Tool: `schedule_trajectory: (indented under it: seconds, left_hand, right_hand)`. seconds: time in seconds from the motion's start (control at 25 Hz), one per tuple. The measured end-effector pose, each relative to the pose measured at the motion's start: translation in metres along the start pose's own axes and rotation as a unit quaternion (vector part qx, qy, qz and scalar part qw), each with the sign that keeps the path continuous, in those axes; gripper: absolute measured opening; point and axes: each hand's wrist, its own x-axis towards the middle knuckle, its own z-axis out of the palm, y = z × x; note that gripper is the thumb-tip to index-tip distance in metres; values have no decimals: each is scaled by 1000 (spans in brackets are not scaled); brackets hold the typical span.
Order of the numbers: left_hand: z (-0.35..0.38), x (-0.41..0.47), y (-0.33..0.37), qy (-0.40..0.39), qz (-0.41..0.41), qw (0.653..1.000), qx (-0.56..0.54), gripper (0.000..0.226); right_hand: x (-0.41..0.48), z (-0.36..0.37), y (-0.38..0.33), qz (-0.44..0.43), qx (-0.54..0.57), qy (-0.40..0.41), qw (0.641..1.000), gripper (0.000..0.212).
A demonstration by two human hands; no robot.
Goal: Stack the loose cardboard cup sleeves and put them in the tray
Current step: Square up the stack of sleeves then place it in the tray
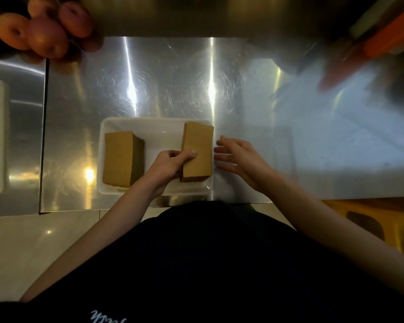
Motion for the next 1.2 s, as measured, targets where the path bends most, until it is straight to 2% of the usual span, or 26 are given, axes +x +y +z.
schedule_trajectory:
  seconds: [0.08, 0.16, 0.28, 0.44, 0.6, 0.72, 1.0, 1.12, 1.2]
  left_hand:
    - [0, 2, -1, -6, -3, 1000, 5, 71]
    - [0, 2, -2, -6, -2, 1000, 11, 62]
    - [0, 3, -2, -13, 2, 1000, 13, 61]
    - [-1, -2, 2, -50, 13, 998, 44, 63]
    - [2, -5, 6, -54, 27, 994, 89, 36]
    - [2, -9, 11, -60, 35, 990, 123, 29]
    - [10, -18, 17, -59, 74, 985, 146, 31]
    - [18, -17, 17, -12, 82, 983, 162, 43]
    - [23, -16, 18, 13, 83, 987, 140, 43]
  right_hand:
    - [0, 2, 1, 0, 9, -26, 1000, 29]
    - [-2, 3, 0, -1, 16, -39, 999, 29]
    - [-2, 3, -1, -1, 16, -36, 999, 36]
    - [-1, 5, -3, -6, 4, -34, 999, 33]
    - [0, 6, -3, -10, -1, -34, 999, 42]
    - [-1, 6, -3, -8, 0, -33, 999, 40]
    - [1, 4, -6, -12, -14, -39, 999, 42]
    - [2, 4, -6, -9, -20, -41, 999, 41]
    - [3, 4, -5, -7, -19, -38, 999, 44]
